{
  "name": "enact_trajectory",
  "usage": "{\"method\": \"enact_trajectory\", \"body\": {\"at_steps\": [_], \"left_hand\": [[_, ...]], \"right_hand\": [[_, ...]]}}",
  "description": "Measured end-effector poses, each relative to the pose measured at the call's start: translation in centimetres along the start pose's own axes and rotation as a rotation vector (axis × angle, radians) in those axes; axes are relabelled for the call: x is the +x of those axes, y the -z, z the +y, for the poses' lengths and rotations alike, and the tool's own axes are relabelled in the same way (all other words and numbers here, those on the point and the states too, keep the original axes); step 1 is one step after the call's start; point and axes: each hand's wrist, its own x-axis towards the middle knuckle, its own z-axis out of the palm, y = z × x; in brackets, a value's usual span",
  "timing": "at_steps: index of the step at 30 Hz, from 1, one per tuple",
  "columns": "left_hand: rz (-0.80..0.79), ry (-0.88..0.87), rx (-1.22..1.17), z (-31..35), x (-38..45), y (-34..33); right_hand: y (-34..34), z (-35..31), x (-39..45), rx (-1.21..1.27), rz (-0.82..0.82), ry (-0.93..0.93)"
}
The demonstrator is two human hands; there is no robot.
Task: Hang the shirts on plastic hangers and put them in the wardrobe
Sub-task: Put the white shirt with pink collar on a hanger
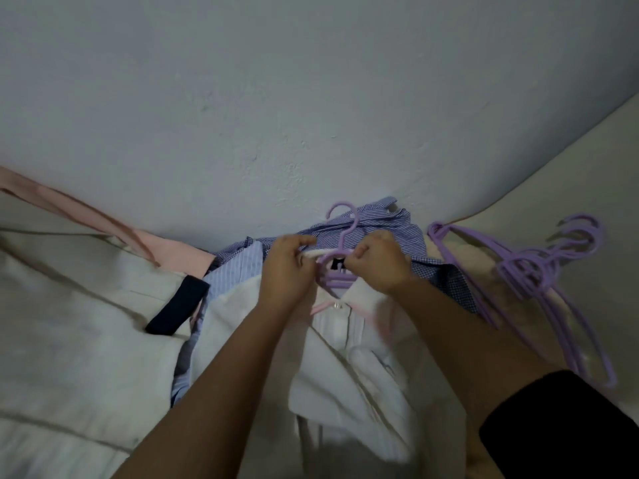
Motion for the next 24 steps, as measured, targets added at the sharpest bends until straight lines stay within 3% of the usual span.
{"method": "enact_trajectory", "body": {"at_steps": [6, 11, 14, 18, 21, 24], "left_hand": [[0.214, -0.177, -0.062, 7.3, -2.1, 6.5], [0.189, -0.204, -0.010, 13.0, -3.6, 12.5], [0.177, -0.266, 0.030, 16.3, -4.9, 16.4], [0.301, -0.385, -0.025, 20.8, -7.1, 21.1], [0.369, -0.540, -0.050, 23.5, -8.7, 23.9], [0.422, -0.796, 0.143, 25.7, -10.5, 26.1]], "right_hand": [[7.4, -5.1, -4.9, 0.228, 0.142, 0.210], [13.7, -10.3, -10.3, 0.286, 0.277, 0.401], [17.3, -13.5, -13.3, 0.237, 0.359, 0.511], [22.7, -17.3, -16.6, -0.062, 0.478, 0.604], [25.9, -19.9, -19.0, -0.049, 0.530, 0.646], [28.1, -22.0, -21.7, 0.040, 0.581, 0.714]]}}
